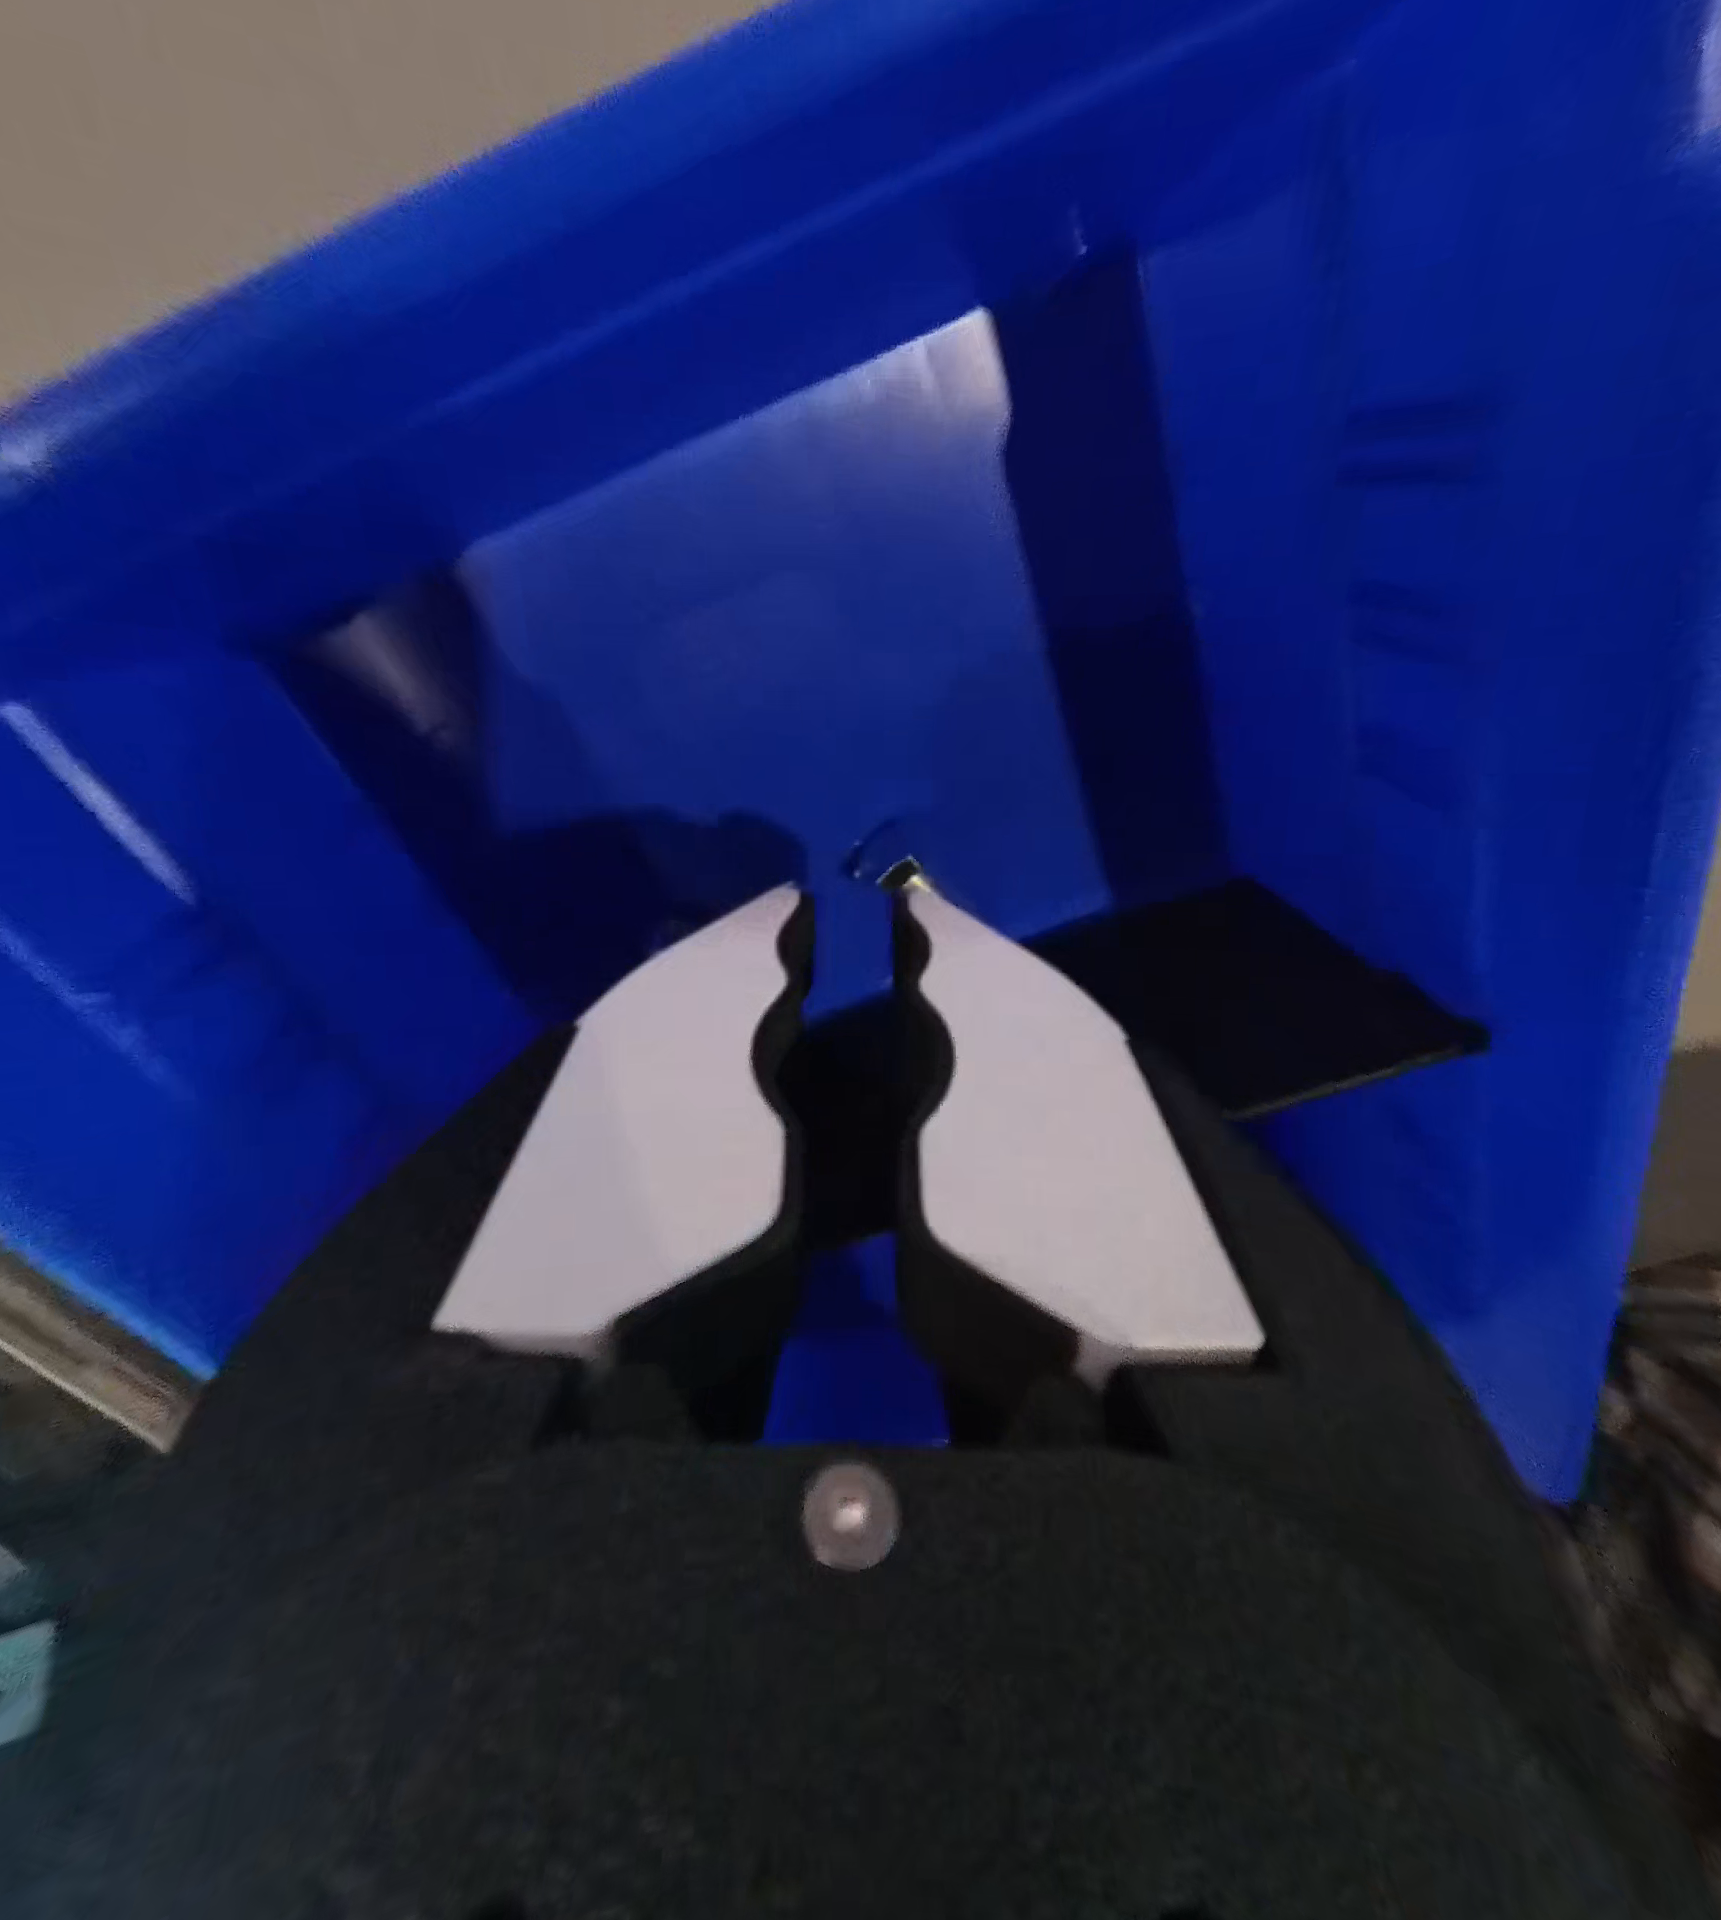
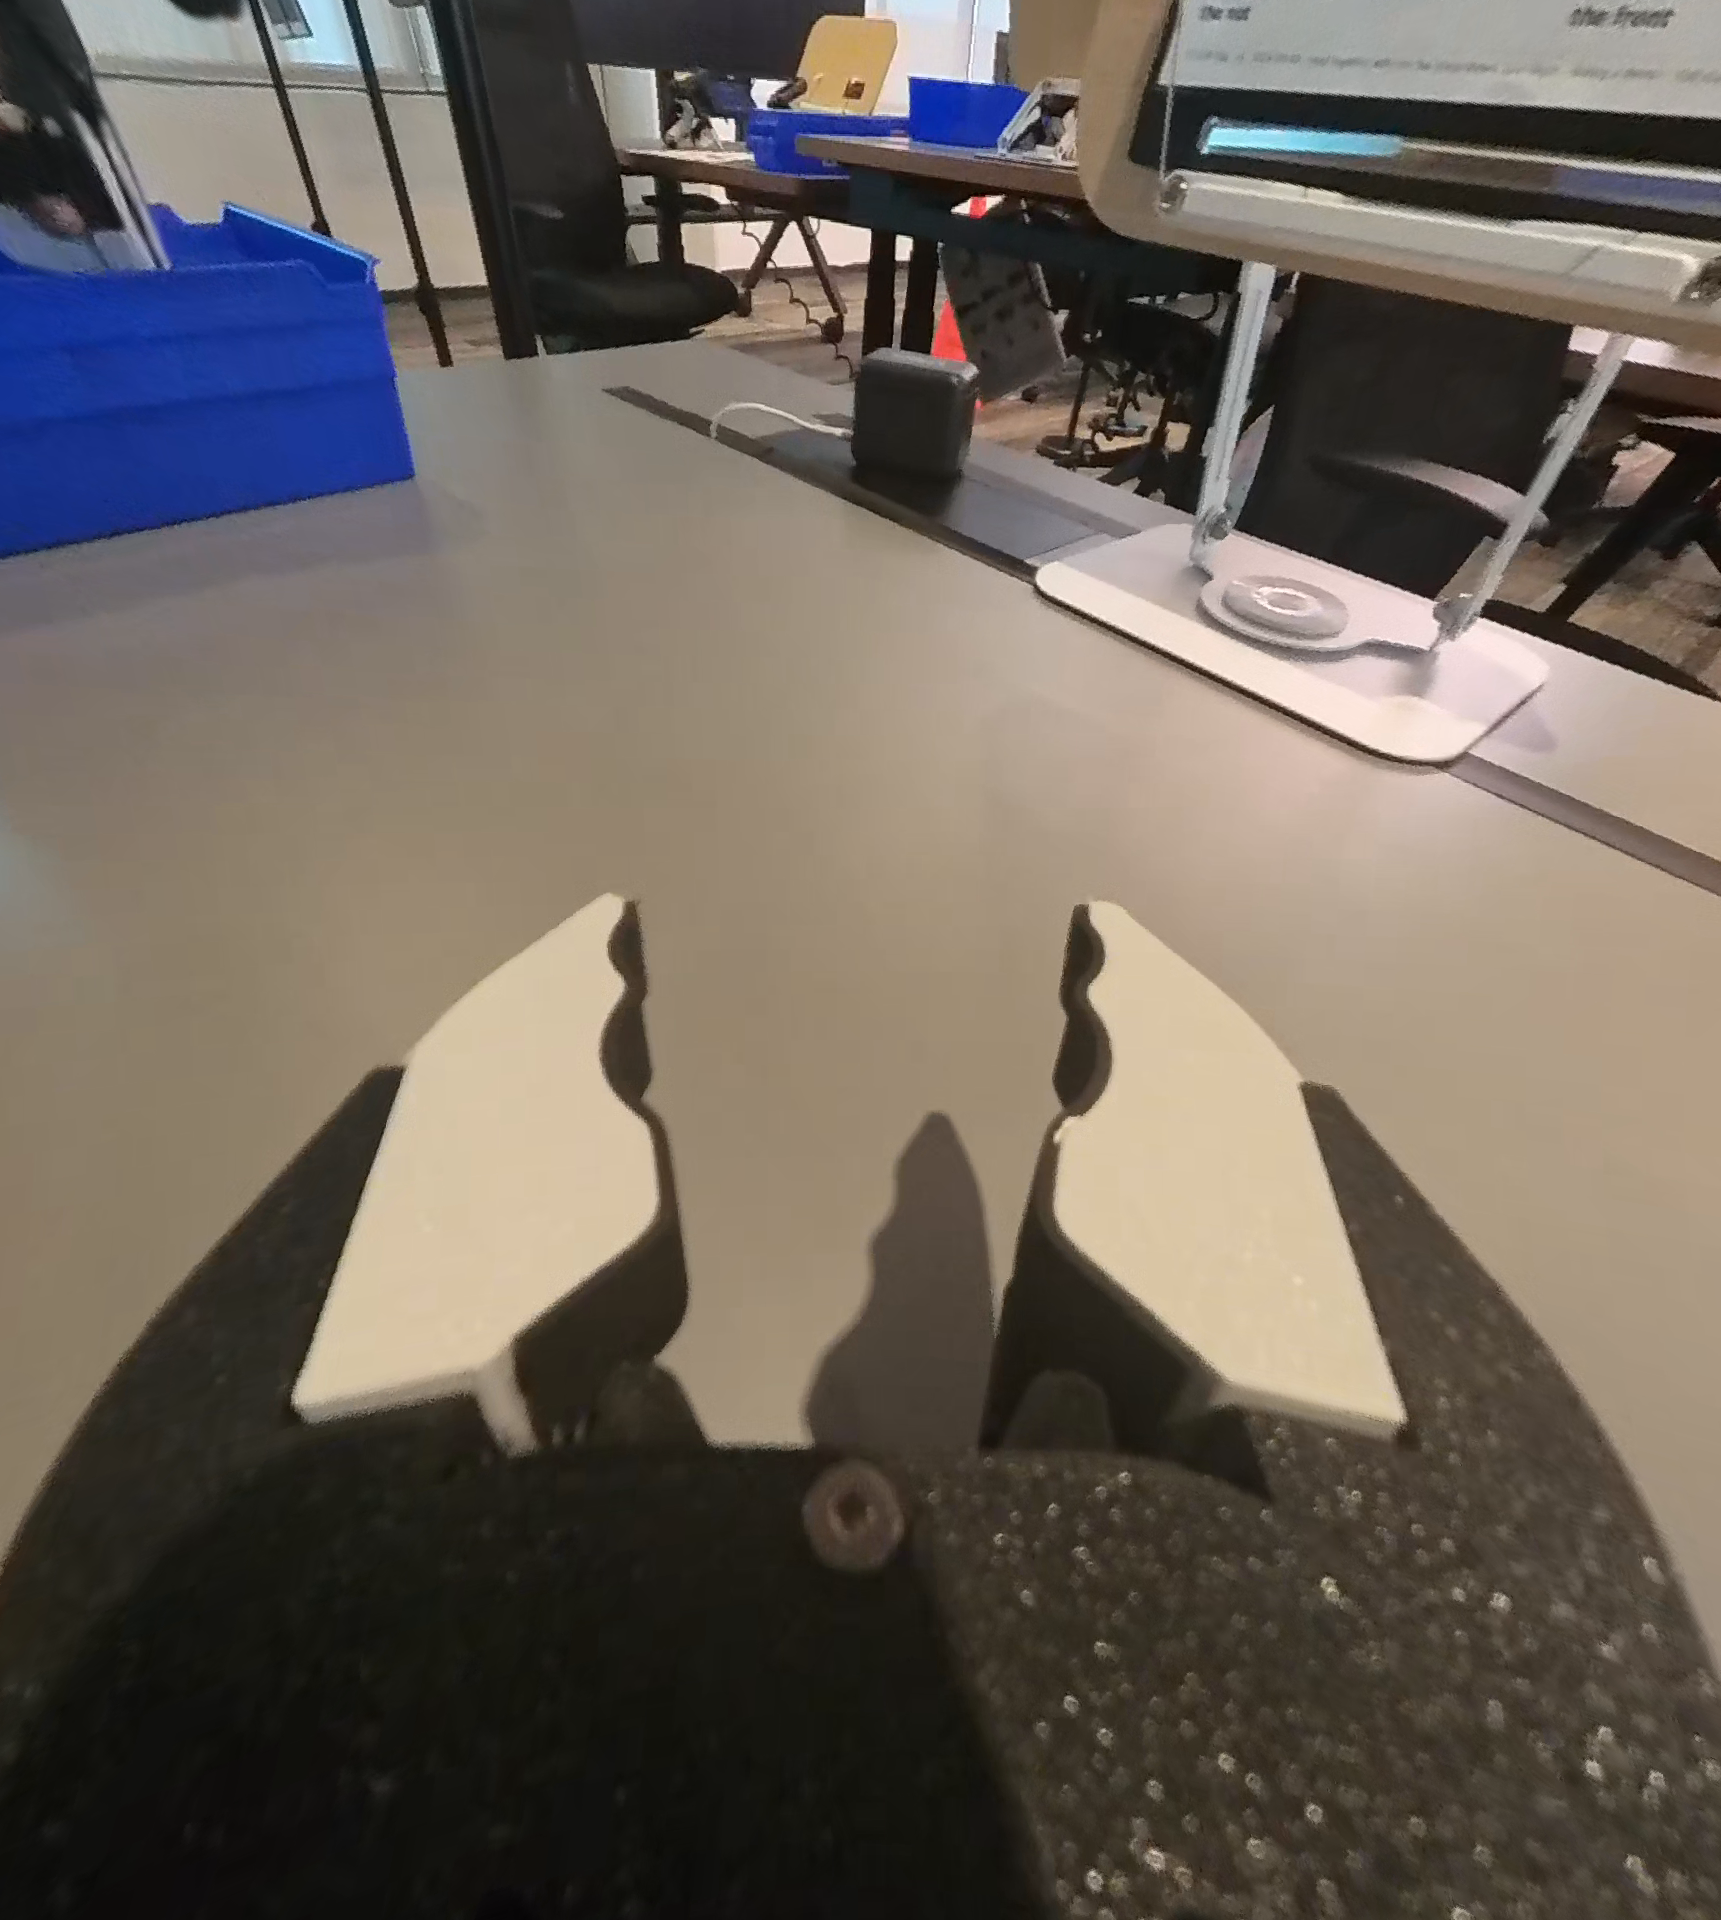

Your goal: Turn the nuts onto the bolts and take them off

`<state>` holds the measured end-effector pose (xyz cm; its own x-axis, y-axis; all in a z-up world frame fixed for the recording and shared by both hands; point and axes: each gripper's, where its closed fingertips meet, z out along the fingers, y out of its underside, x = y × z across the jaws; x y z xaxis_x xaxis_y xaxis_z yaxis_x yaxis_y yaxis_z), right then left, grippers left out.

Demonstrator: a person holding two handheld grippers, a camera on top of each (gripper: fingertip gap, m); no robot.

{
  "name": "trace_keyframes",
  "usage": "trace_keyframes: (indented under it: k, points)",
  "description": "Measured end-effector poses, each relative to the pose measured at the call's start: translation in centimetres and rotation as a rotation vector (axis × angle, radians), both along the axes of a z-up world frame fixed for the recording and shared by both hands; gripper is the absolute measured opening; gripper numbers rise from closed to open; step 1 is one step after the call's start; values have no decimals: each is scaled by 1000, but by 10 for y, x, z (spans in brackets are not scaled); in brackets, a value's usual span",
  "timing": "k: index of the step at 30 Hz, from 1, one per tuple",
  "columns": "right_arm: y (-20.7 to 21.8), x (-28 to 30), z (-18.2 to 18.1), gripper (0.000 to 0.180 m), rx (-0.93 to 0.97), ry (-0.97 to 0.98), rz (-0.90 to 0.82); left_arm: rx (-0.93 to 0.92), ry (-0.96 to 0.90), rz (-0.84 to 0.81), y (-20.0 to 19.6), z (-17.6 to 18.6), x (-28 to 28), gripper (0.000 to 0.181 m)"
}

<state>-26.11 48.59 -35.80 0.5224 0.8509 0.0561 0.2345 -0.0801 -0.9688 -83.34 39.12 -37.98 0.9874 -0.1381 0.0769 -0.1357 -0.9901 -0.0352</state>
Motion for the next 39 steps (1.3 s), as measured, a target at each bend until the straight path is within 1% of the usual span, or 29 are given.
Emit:
trace_keyframes:
  k: [1,4,7,9,17,26,28,30,35,39]
  points:
    - [-1,0,1,76,4,-2,4,-18,-15,25,-2,-4,1,17]
    - [-5,-1,4,77,18,2,13,-67,-25,61,-8,-16,3,21]
    - [-7,-1,6,78,19,13,20,-73,-29,82,-4,-18,3,24]
    - [-7,0,7,78,19,17,20,-110,-26,85,-7,-20,4,27]
    - [-9,2,11,78,31,29,21,-253,-29,73,-9,-27,13,28]
    - [-10,3,11,79,30,30,25,-356,2,94,-17,-41,12,30]
    - [-10,3,12,79,35,30,24,-374,2,94,-18,-43,12,27]
    - [-10,4,13,79,39,33,22,-369,1,84,-16,-46,13,18]
    - [-10,6,15,78,43,45,20,-374,25,22,-16,-45,8,18]
    - [-12,7,18,77,50,52,27,-347,51,-2,-16,-32,1,16]
